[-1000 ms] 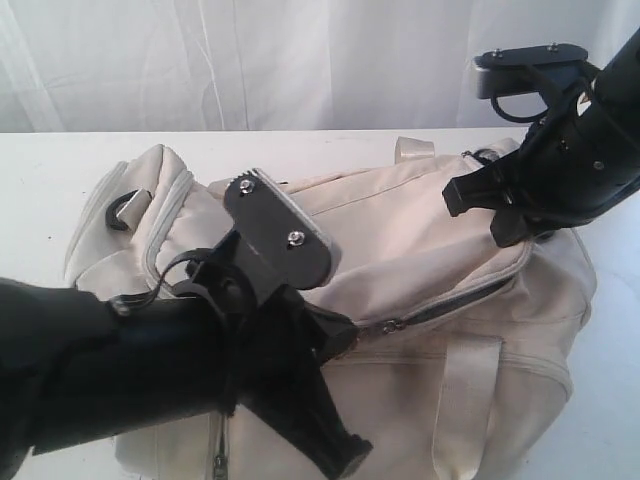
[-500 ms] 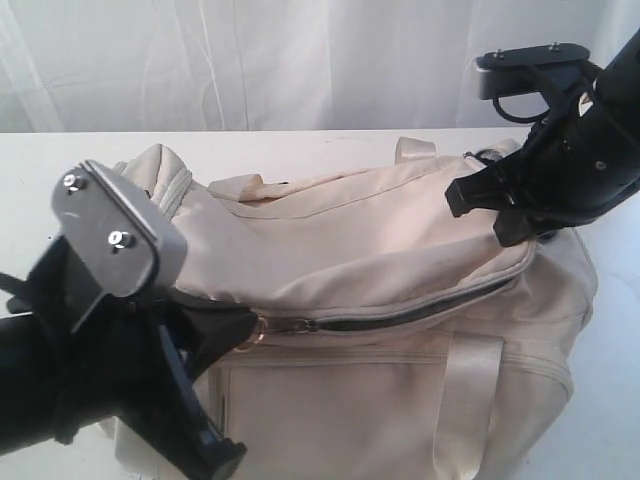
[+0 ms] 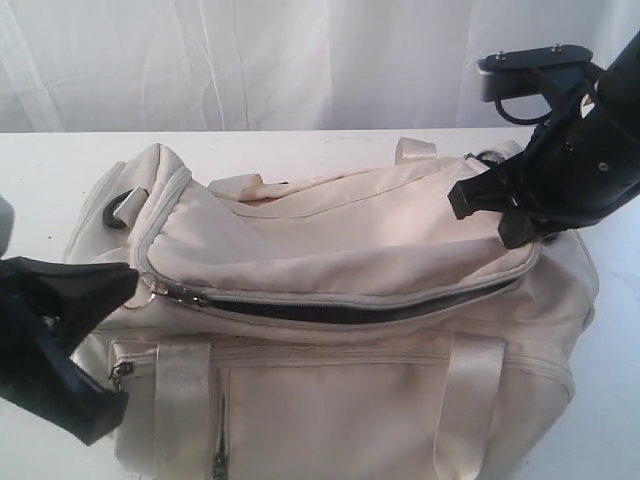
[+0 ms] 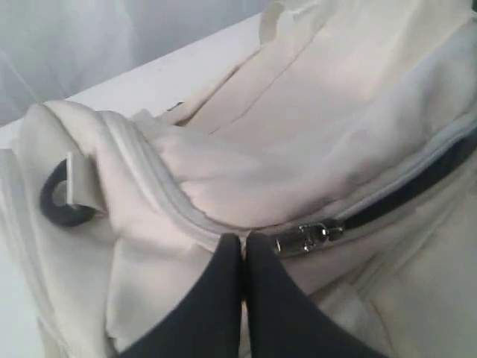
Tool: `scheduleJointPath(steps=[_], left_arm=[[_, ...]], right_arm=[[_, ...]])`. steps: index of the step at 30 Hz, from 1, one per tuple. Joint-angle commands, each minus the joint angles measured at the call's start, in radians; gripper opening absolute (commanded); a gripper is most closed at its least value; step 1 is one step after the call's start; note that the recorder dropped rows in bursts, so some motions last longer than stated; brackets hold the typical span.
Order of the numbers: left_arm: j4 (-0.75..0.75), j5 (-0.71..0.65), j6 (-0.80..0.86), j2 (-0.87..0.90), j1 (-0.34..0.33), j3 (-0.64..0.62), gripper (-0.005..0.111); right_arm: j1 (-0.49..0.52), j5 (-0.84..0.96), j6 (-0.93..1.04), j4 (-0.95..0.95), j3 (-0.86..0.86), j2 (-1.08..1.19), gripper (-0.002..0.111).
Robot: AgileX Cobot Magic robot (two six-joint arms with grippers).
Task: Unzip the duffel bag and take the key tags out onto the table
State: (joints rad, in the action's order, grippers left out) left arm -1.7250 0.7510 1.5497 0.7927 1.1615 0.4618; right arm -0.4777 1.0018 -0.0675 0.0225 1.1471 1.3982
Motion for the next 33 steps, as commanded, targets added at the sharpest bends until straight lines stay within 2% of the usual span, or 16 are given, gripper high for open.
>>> scheduleJointPath(steps=[1,10,15,17,19,21,23,24,25,26,27,33], left_arm=[[-0.019,0.111,-0.001,-0.053,-0.002,-0.008,0.000],[-0.019,0.365,0.073,-0.095,-0.002,-0.003,0.000],[-0.019,0.256,0.164,-0.095,-0.002,0.038,0.000],[-0.019,0.203,0.183,-0.095,-0.002,0.054,0.000],[-0.019,0.152,0.208,-0.095,-0.002,0.081,0.000],[-0.019,0.153,0.250,-0.095,-0.002,0.110,0.000],[-0.019,0.153,0.272,-0.095,-0.002,0.133,0.000],[-0.019,0.146,0.286,-0.091,-0.002,0.135,0.000],[-0.019,0.142,0.286,-0.086,-0.002,0.135,0.000],[-0.019,0.133,0.286,-0.071,-0.002,0.133,0.000],[-0.019,0.123,0.286,-0.057,-0.002,0.133,0.000],[-0.019,0.078,0.283,0.039,-0.002,0.133,0.000]], right_arm=[[0.001,0.003,-0.005,-0.023,-0.001,-0.010,0.000],[0.001,-0.001,-0.005,-0.023,-0.001,-0.010,0.000],[0.001,-0.052,0.023,-0.023,-0.003,-0.010,0.000],[-0.001,-0.115,0.088,-0.002,-0.012,-0.010,0.000],[-0.001,-0.144,0.246,0.094,-0.021,-0.010,0.000],[-0.001,-0.144,0.325,0.215,-0.021,-0.022,0.005],[-0.001,-0.130,0.396,0.302,-0.021,-0.045,0.018],[-0.001,-0.124,0.400,0.306,-0.021,-0.059,0.031],[-0.001,-0.117,0.400,0.301,-0.021,-0.065,0.038],[-0.001,-0.098,0.400,0.277,-0.021,-0.074,0.052],[-0.001,-0.079,0.397,0.261,-0.021,-0.081,0.059],[-0.001,-0.015,0.289,0.145,-0.021,-0.163,0.061]])
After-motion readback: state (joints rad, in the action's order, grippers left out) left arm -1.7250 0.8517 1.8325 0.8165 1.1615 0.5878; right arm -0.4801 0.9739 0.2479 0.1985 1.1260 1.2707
